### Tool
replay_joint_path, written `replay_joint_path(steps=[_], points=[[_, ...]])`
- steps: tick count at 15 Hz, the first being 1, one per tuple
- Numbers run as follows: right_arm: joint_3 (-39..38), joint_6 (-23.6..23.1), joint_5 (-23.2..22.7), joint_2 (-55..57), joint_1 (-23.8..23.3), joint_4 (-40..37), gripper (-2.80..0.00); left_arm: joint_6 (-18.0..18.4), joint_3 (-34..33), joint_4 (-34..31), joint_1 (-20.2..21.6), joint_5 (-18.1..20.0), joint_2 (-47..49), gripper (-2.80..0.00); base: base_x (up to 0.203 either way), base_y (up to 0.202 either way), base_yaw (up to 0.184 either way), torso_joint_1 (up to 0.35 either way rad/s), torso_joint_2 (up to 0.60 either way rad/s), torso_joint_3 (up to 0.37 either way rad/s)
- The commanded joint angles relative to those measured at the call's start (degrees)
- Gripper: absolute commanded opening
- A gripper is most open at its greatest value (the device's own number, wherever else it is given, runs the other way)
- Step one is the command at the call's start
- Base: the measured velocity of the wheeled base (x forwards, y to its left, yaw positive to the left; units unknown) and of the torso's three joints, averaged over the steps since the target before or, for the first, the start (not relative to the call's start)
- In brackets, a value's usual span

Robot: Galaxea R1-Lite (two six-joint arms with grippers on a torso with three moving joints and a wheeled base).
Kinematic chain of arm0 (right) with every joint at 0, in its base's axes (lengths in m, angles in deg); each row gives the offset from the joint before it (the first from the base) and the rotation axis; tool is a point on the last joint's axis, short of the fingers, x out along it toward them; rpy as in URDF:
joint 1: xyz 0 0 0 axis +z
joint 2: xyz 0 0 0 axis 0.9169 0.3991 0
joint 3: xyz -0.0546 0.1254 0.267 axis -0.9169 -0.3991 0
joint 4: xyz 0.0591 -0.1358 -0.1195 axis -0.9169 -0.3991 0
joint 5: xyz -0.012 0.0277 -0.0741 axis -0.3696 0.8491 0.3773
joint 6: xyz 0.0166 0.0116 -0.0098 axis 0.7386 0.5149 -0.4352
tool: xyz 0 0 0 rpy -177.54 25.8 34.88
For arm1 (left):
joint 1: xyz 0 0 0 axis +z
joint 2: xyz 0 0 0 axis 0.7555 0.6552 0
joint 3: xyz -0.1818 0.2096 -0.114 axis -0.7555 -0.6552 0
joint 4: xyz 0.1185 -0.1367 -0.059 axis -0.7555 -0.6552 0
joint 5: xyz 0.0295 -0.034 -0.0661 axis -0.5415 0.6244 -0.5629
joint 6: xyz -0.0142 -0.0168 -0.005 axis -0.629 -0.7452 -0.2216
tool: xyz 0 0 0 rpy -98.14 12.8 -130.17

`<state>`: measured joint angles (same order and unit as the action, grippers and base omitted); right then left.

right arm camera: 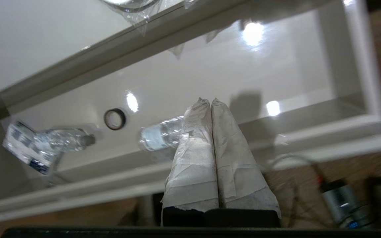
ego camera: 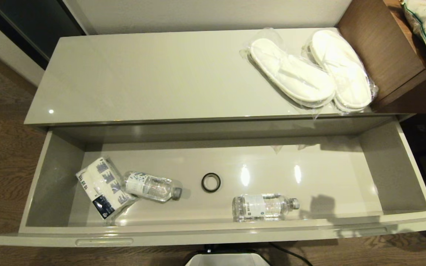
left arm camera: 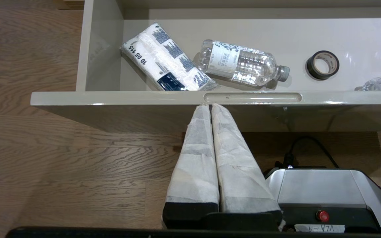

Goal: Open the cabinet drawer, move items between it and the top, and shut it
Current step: Pick up the disposable slippers on the table

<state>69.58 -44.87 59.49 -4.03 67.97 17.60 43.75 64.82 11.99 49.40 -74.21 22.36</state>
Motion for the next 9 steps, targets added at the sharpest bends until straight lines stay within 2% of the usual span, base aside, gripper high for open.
replay_joint_path(steps=[1,4,7,8,9], points=[[4.08,4.47,-0.14,20.07,4.70,4.14,-2.80,0.00,0.01,-0.06,0.02,0.02,-0.02,-2.80,0.000,0.000,0.000,0.000,0.00,0.000],[3.79,4.78,1.85,30.67,9.27,15.92,-2.80,-0.04,0.01,-0.01,0.02,0.02,-0.02,-2.80,0.000,0.000,0.000,0.000,0.00,0.000],[2.66,4.34,8.02,36.47,13.39,26.63,-2.80,0.00,0.01,-0.03,0.02,0.02,-0.02,-2.80,0.000,0.000,0.000,0.000,0.00,0.000],[2.72,4.49,11.57,36.92,14.93,29.75,-0.86,0.00,0.01,0.00,0.02,0.02,-0.02,-2.80,0.000,0.000,0.000,0.000,0.00,0.000],[3.08,4.51,15.18,37.30,16.90,33.77,0.00,-0.09,0.01,-0.06,0.02,0.02,-0.02,-2.80,0.000,0.000,0.000,0.000,0.00,0.000]])
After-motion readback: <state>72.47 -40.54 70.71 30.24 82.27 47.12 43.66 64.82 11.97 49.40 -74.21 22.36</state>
